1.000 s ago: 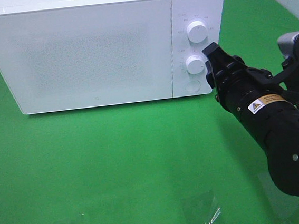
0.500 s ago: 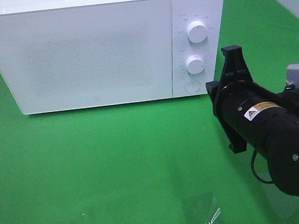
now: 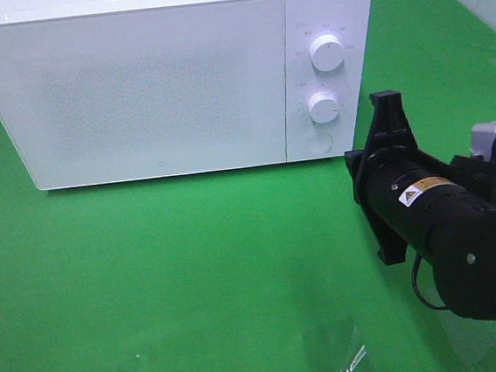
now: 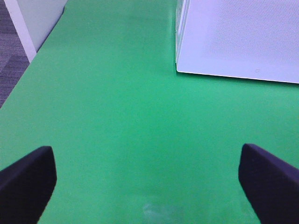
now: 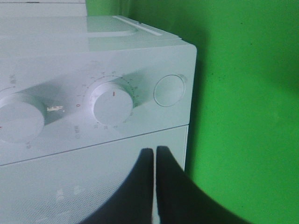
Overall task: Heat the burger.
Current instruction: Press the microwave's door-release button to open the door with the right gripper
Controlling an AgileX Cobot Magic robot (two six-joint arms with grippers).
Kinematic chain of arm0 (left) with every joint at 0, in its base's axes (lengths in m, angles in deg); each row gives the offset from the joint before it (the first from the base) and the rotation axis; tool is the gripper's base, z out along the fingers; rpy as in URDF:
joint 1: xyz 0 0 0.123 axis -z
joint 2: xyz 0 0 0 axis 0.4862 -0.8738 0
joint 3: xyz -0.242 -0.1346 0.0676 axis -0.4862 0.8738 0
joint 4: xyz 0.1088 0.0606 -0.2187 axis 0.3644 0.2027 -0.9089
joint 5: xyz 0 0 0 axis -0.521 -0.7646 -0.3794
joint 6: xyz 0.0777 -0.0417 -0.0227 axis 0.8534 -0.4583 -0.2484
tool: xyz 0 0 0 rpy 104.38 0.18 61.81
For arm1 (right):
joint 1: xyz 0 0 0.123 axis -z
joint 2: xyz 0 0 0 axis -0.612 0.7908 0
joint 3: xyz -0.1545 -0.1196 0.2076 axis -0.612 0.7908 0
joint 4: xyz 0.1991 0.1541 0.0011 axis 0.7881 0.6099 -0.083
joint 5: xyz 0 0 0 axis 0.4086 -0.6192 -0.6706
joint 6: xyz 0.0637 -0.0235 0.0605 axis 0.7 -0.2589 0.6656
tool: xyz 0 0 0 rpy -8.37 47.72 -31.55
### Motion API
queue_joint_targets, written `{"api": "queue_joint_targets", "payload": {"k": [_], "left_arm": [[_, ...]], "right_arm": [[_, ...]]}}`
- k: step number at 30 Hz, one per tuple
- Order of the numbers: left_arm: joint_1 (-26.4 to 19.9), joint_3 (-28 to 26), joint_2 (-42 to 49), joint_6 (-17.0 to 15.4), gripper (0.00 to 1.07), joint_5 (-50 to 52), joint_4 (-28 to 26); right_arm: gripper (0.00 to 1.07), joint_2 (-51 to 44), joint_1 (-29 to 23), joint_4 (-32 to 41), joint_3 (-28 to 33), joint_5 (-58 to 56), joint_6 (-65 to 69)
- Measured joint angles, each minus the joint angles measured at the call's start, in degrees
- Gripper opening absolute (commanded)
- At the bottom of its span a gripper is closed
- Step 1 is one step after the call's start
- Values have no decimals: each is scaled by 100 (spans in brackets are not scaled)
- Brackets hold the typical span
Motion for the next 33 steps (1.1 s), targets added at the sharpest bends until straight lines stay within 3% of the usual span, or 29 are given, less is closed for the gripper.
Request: {"api": "queue_joint_targets", "payload": {"k": [18, 33], "left_arm": [[0, 0, 0, 0, 98, 0, 0], [0, 0, 0, 0, 98, 0, 0]], "right_arm": [[0, 888, 819, -796, -882, -120, 458], [0, 1650, 1157, -1129, -1736, -447, 607]]}}
